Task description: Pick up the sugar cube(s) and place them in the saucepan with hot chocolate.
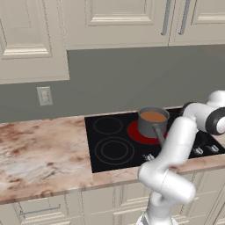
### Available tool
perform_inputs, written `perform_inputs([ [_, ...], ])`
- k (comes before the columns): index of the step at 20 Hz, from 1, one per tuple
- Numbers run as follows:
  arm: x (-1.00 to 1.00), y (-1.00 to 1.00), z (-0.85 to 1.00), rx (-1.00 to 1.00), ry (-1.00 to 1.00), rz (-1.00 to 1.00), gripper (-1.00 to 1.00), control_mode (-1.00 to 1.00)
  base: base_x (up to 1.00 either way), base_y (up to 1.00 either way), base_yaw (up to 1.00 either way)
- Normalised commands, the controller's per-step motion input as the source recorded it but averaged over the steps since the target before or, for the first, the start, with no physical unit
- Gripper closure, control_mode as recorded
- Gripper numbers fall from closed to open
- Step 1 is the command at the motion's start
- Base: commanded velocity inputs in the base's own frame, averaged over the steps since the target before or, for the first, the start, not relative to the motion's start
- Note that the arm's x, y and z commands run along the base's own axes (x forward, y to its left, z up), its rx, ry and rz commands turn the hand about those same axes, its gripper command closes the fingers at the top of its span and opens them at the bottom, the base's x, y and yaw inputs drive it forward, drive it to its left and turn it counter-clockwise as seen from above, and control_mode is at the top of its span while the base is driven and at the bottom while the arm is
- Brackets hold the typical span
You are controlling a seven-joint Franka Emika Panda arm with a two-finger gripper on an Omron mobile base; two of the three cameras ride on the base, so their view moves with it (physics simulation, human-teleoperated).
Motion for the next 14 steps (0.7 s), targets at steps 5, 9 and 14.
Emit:
perform_inputs([
  [5,-0.4,0.94,0.79,0.0,-0.23,0.0,1.0,-1.0,0.0,0.0,0.0],
  [9,-0.06,1.0,0.73,0.0,-0.15,0.0,1.0,-1.0,0.0,0.0,0.0],
  [14,-0.01,1.0,0.48,-0.01,-0.06,0.01,1.0,-1.0,0.0,0.0,0.0],
])
